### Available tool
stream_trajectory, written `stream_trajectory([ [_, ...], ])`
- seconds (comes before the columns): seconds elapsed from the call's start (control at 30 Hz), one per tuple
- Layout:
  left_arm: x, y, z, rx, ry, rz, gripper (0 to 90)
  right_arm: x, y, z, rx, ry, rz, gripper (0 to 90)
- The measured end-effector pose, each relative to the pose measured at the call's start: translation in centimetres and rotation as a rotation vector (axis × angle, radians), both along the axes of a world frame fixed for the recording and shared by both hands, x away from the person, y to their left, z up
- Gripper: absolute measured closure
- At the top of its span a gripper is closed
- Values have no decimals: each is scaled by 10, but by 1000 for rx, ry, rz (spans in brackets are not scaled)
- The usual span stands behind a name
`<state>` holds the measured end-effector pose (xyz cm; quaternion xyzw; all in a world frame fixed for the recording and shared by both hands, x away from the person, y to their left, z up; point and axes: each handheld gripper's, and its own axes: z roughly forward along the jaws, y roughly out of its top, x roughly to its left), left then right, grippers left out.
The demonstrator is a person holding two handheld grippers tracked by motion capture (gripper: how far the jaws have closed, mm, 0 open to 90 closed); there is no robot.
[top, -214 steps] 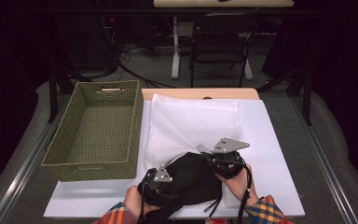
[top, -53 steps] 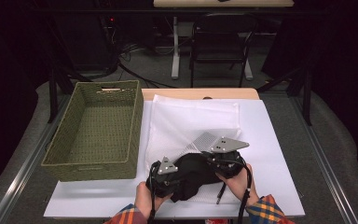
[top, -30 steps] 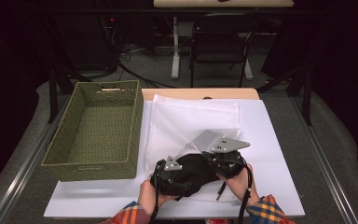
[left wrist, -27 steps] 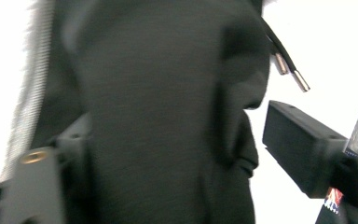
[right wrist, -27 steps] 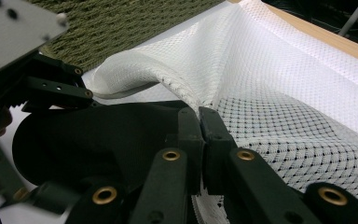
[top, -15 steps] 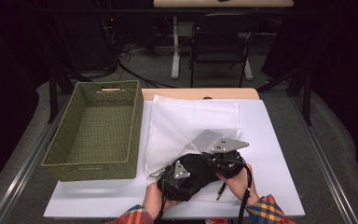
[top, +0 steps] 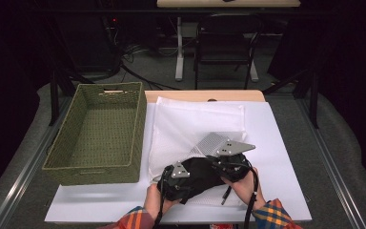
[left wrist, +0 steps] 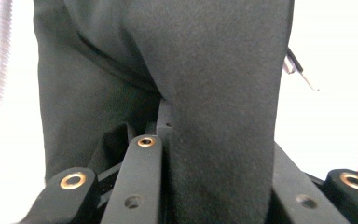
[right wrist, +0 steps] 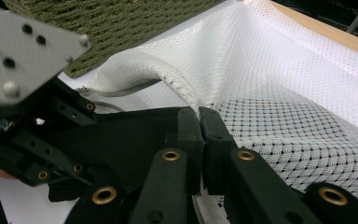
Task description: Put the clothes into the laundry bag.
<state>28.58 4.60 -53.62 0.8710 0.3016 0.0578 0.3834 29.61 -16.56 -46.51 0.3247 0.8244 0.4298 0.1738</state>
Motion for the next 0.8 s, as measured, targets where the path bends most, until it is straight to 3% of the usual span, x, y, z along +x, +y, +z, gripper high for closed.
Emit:
stream_trajectory([
  [0.4,12,-2,21,-71,-12,53,764,-1,-2,6,24,-15,-13,883],
  [0.63,19,-3,24,-79,-25,80,762,-2,-3,9,32,-19,-12,884],
  [0.7,22,-3,29,-76,-46,78,761,-2,-4,10,36,-24,-12,884],
  [0.8,24,-5,25,-77,-56,93,760,-1,-5,11,44,-27,-18,884],
])
